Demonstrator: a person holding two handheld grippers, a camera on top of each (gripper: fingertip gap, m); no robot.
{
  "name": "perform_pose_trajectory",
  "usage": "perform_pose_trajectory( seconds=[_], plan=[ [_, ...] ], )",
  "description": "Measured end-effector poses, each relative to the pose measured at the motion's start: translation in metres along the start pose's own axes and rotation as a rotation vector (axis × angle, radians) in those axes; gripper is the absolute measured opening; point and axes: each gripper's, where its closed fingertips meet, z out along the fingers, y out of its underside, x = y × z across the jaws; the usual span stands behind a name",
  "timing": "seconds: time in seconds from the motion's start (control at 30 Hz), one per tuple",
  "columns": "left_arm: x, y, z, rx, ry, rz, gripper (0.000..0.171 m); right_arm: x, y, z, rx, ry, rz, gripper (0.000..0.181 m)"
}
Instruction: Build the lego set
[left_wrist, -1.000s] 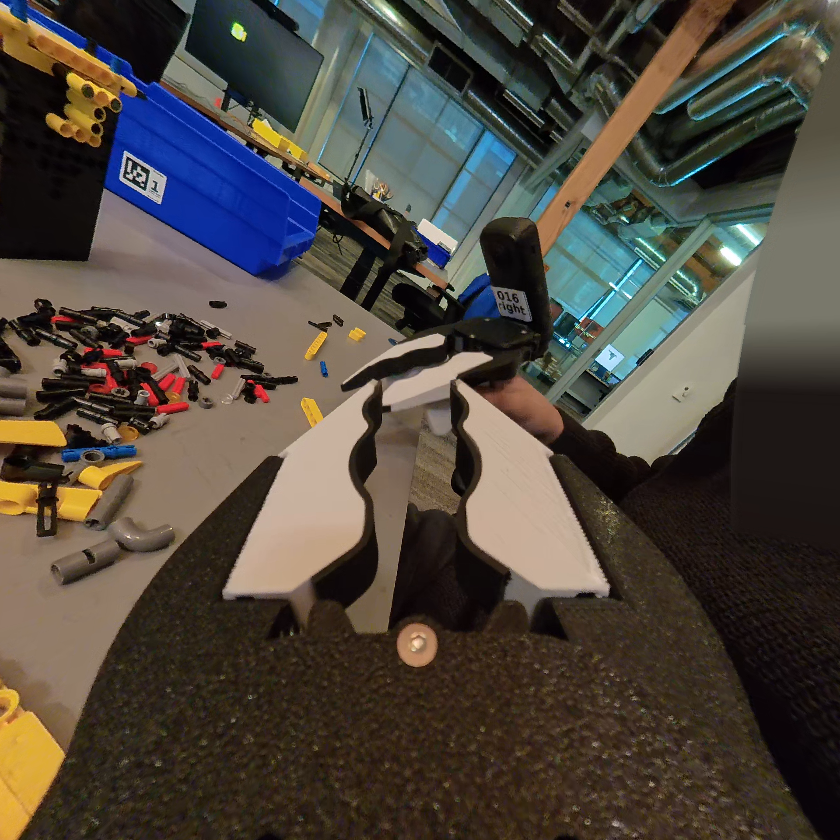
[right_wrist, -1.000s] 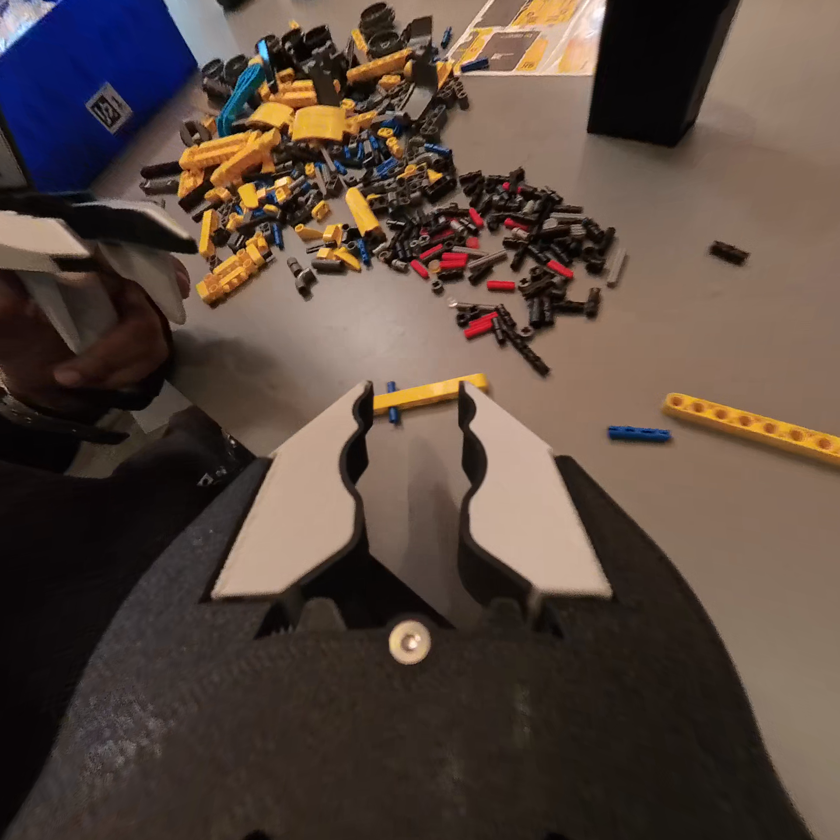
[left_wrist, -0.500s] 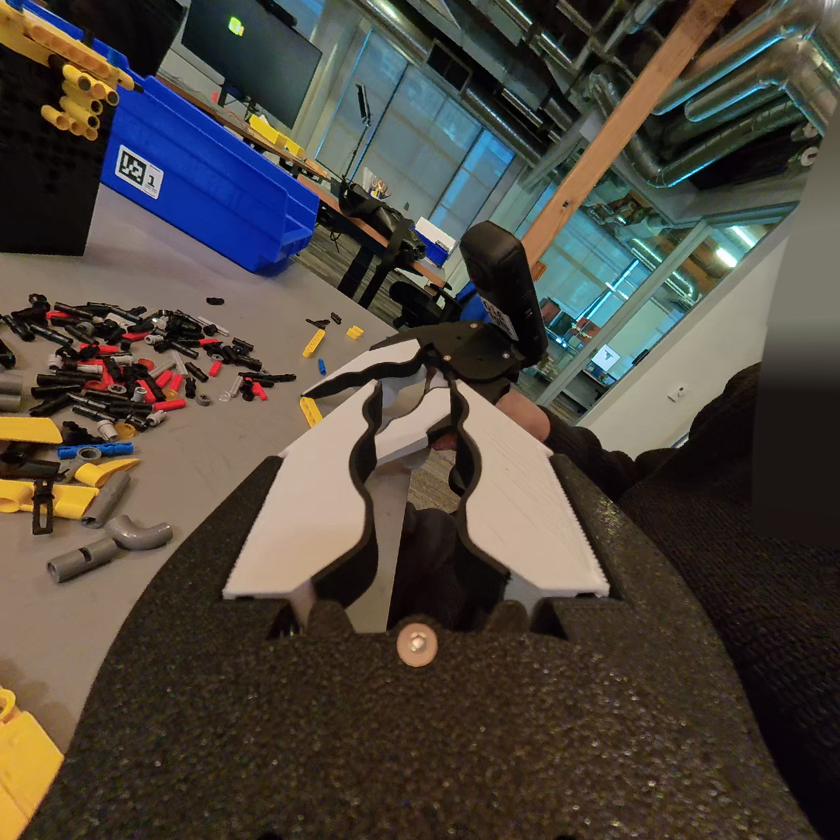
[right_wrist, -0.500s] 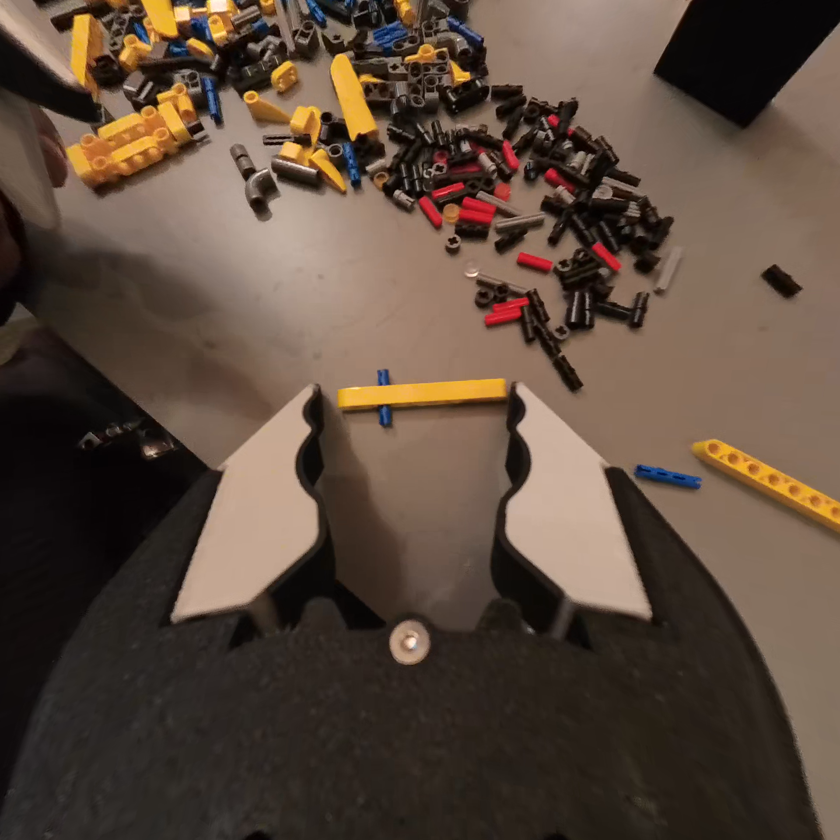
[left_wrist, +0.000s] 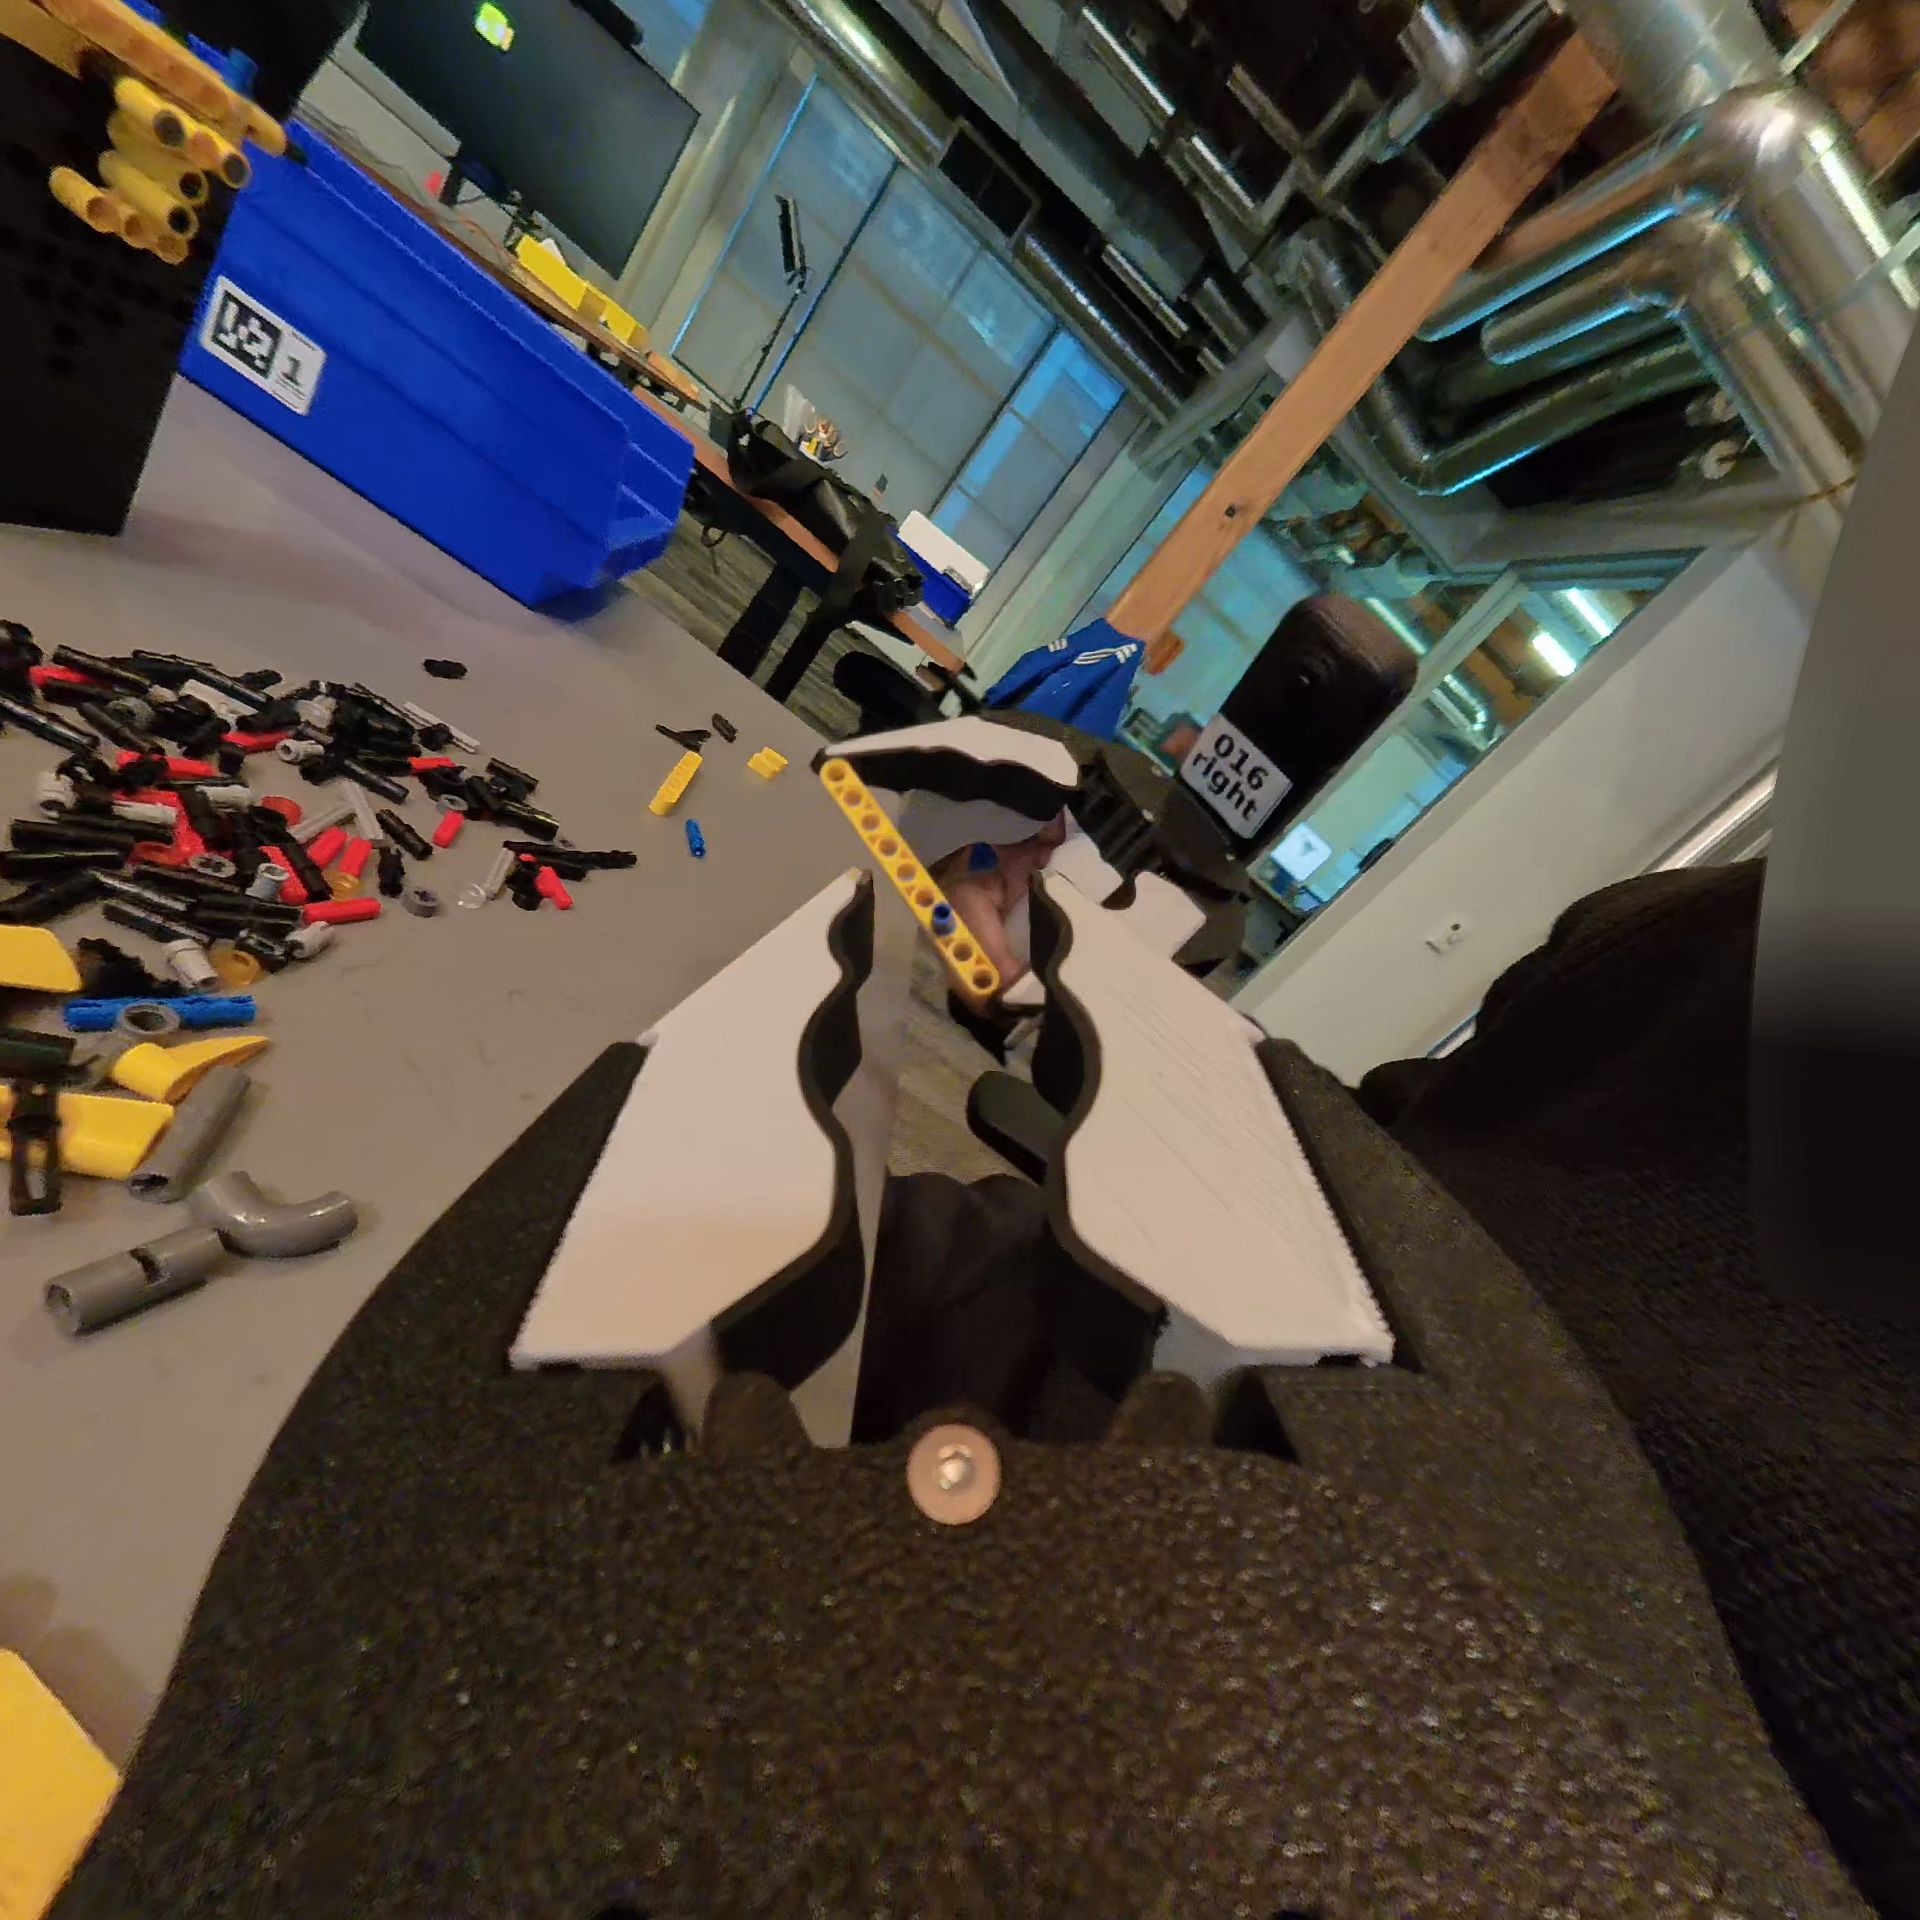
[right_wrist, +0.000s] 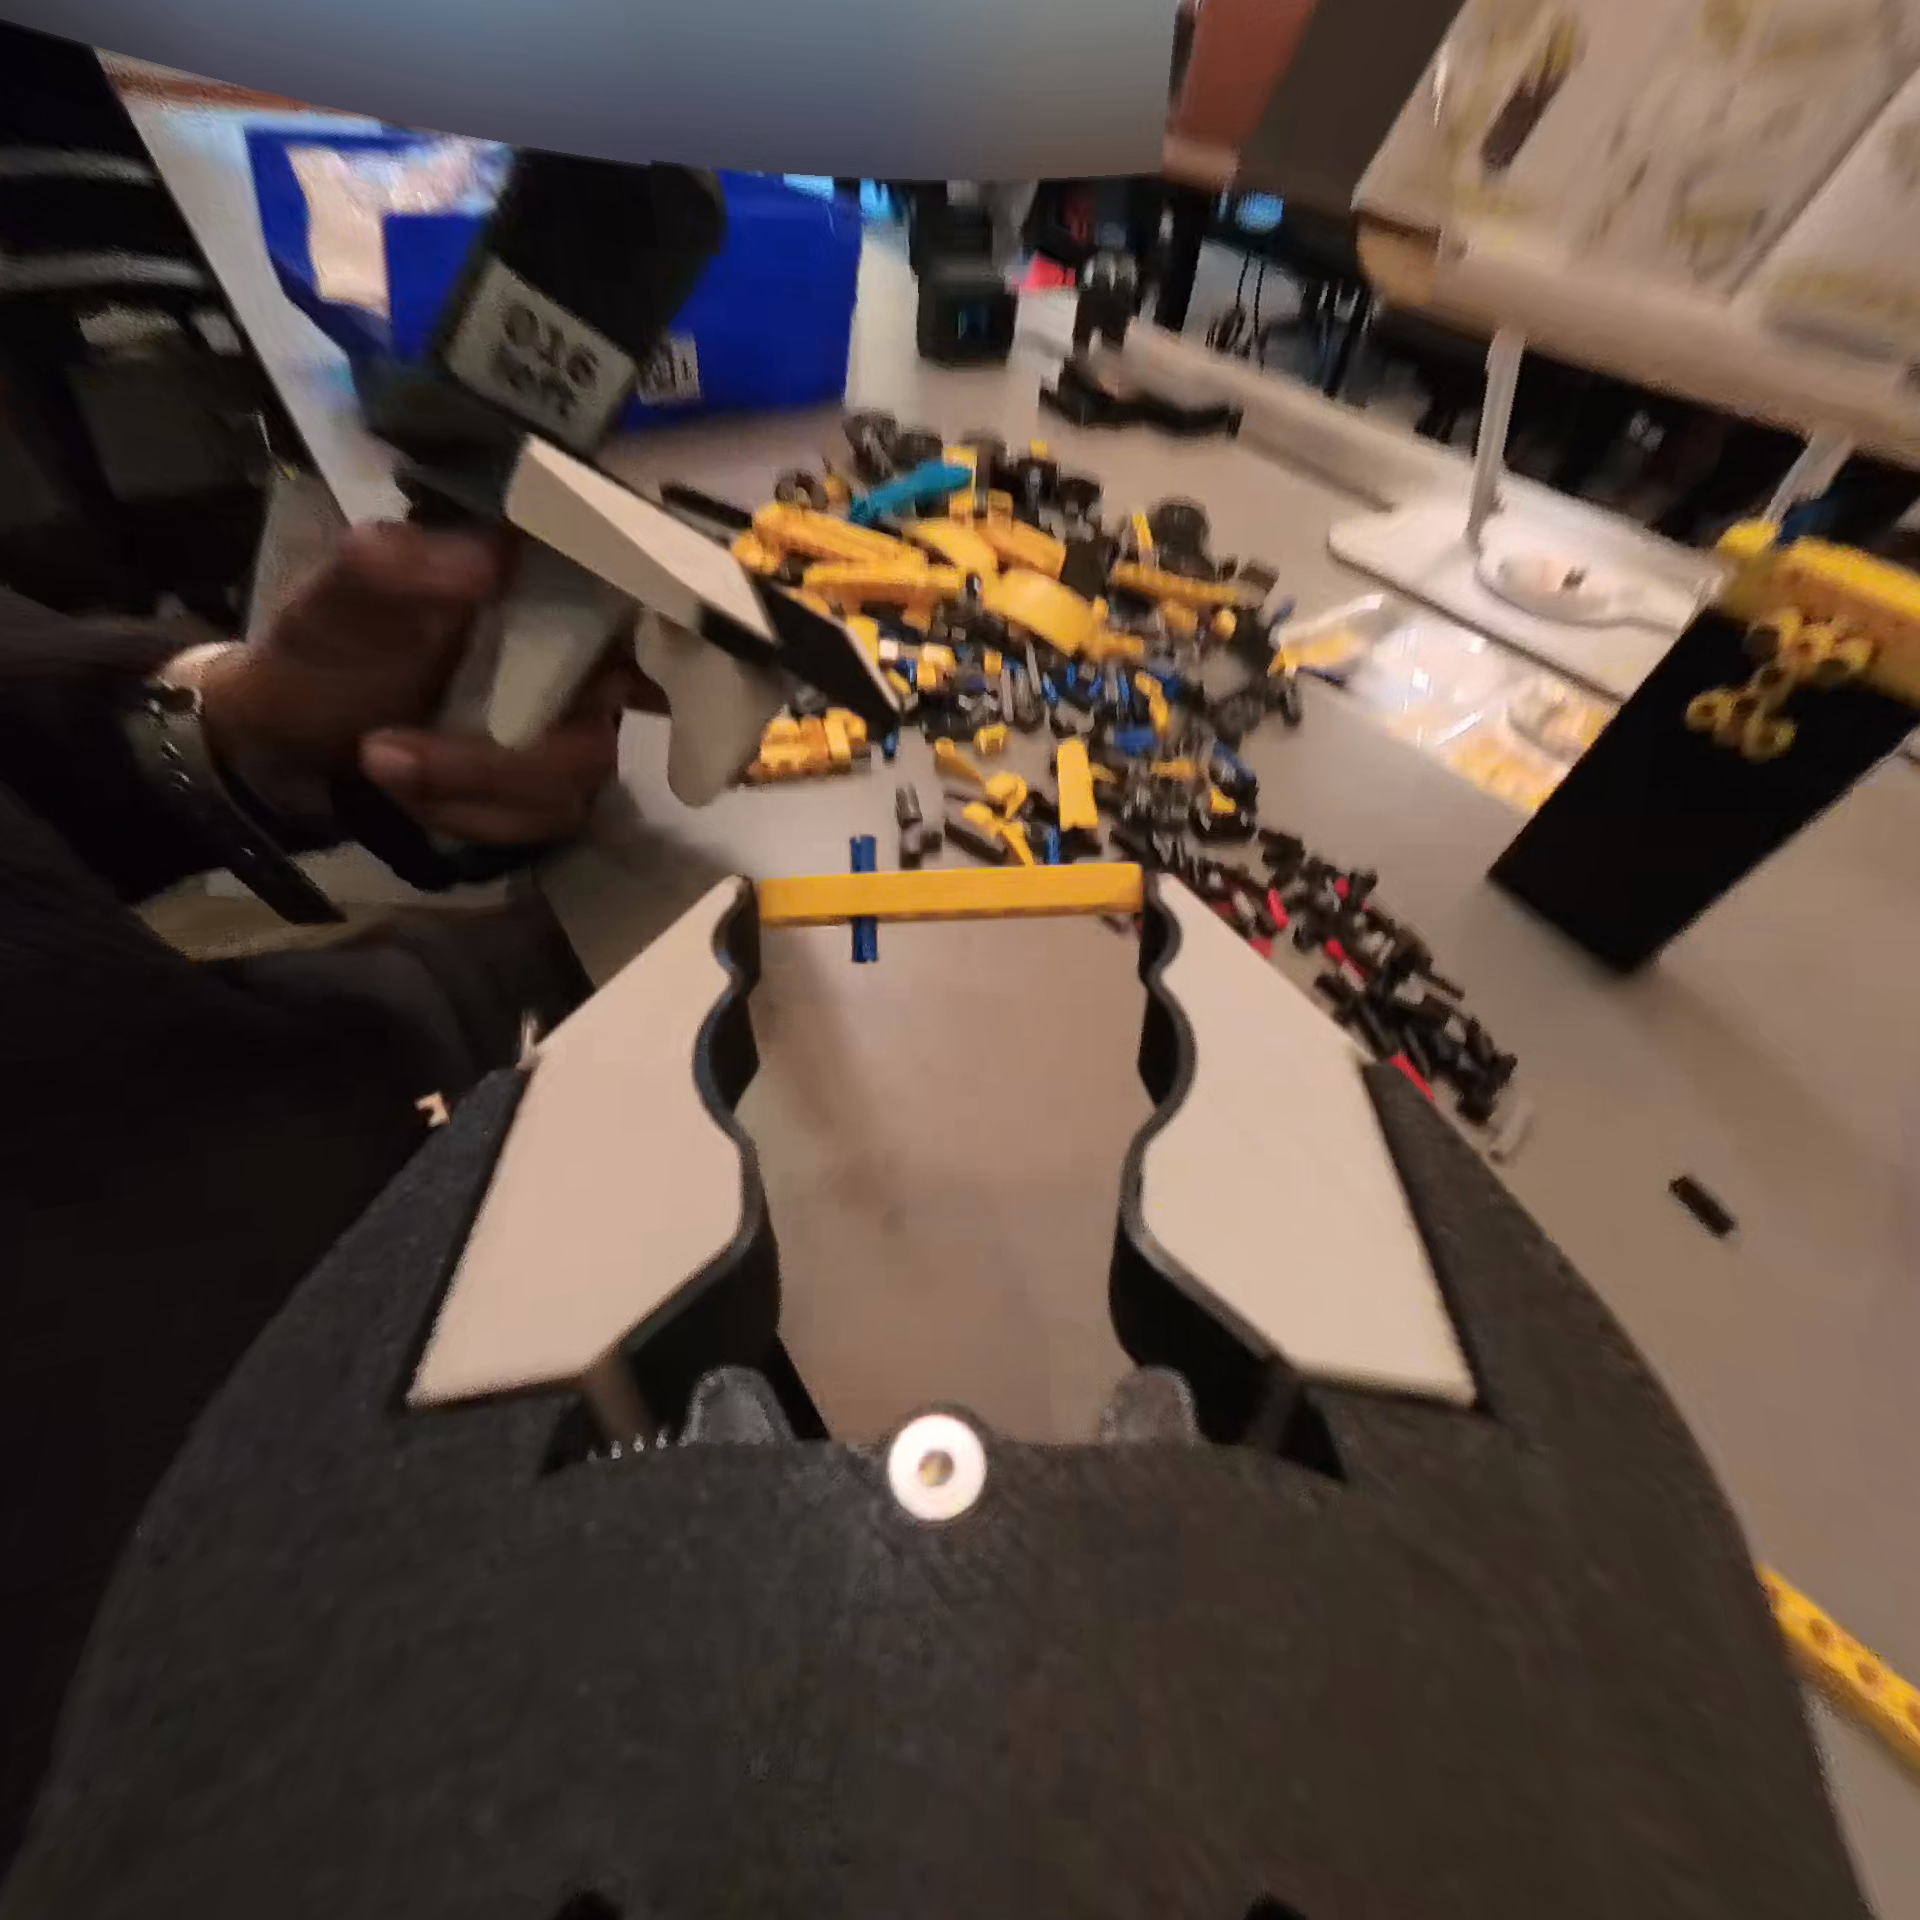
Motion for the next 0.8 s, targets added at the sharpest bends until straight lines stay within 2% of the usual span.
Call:
perform_pose_trajectory(
  seconds=[0.13, 0.23, 0.4, 0.63, 0.8],
  plan=[
    [0.006, 0.007, 0.004, -0.04, 0.075, -0.114, 0.03, 0.0, -0.006, -0.002, 0.038, 0.014, -0.024, 0.074],
    [0.005, 0.023, 0.014, -0.124, 0.057, -0.169, 0.03, -0.002, -0.001, 0.001, 0.019, 0.021, -0.059, 0.074],
    [0.001, 0.036, 0.023, -0.185, -0.023, -0.101, 0.029, -0.003, 0.007, 0.004, -0.007, 0.024, -0.095, 0.074],
    [-0.009, 0.042, 0.027, -0.219, -0.103, -0.086, 0.025, 0.001, 0.024, 0.006, -0.068, 0.01, -0.089, 0.074],
    [-0.02, 0.059, 0.031, -0.315, -0.193, -0.046, 0.025, 0.002, 0.043, 0.007, -0.172, -0.026, -0.087, 0.074]
  ],
)
